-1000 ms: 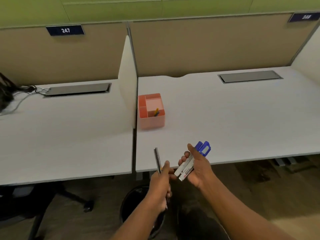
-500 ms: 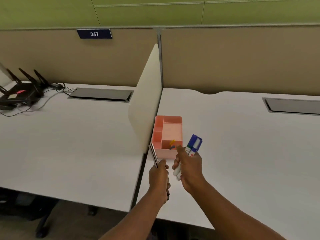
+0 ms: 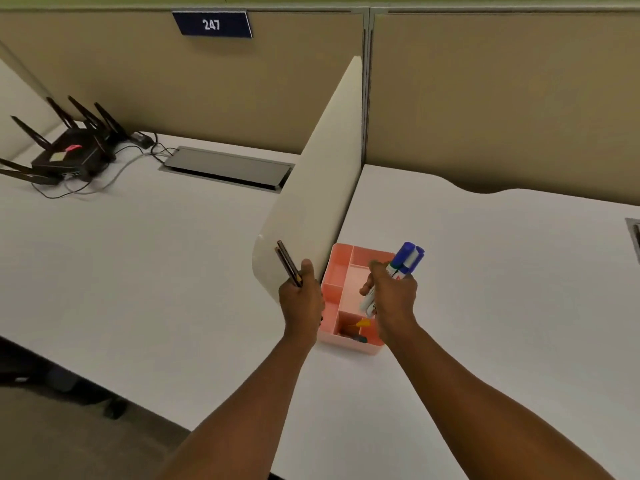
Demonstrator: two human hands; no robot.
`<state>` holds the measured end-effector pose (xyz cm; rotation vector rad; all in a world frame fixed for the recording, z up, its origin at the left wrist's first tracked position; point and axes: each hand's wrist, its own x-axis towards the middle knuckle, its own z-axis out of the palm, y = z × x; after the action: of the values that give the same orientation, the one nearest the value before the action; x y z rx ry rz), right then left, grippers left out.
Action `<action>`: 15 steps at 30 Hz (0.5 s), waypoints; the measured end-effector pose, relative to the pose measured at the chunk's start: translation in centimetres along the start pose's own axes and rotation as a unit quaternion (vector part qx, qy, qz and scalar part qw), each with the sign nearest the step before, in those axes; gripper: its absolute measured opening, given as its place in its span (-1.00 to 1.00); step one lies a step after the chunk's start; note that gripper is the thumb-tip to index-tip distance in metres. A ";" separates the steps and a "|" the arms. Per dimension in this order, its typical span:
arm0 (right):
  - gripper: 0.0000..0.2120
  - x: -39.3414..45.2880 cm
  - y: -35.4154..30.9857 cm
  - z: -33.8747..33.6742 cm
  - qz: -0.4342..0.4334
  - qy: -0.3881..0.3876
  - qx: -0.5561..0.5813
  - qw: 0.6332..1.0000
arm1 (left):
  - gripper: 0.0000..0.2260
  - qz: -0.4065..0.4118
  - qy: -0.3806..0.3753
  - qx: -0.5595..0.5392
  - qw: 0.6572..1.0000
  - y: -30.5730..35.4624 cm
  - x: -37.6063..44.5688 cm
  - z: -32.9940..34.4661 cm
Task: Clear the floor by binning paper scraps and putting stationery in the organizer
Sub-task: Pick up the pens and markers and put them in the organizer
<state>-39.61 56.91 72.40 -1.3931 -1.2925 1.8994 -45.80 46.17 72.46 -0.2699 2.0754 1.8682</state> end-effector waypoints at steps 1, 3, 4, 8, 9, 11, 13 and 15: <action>-0.89 0.5 0.1 -0.2 0.001 0.010 -0.004 1.000 | -0.53 0.013 -0.005 0.018 1.000 -0.4 0.5 0.7; -0.89 1.6 0.3 -0.8 0.002 0.029 -0.008 1.000 | -0.51 0.032 -0.015 0.053 0.998 -1.6 1.2 1.6; -0.90 2.0 0.5 -1.1 0.004 0.037 -0.005 0.999 | -0.54 0.041 -0.022 0.072 0.996 -2.3 1.4 1.9; -0.89 3.1 0.9 -1.9 0.016 0.050 0.001 0.999 | -0.69 0.130 -0.045 0.160 0.978 -5.2 1.6 1.6; -0.90 3.3 0.9 -1.9 0.016 0.050 0.002 0.999 | -0.74 0.148 -0.050 0.178 0.972 -5.8 1.6 1.4; -0.90 3.6 1.0 -1.9 0.016 0.050 0.007 0.999 | -0.76 0.155 -0.061 0.190 0.968 -6.3 1.2 1.1; -0.90 3.7 1.2 -1.8 0.018 0.050 0.007 0.999 | -0.75 0.174 -0.075 0.194 0.963 -6.2 0.6 1.1; -0.89 3.8 1.4 -1.8 0.018 0.046 0.002 0.999 | -0.77 0.208 -0.072 0.235 0.947 -6.3 0.2 1.1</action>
<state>-39.23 59.97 69.22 -1.4941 -1.2267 1.8371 -43.63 46.47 66.42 0.4398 2.5246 1.4552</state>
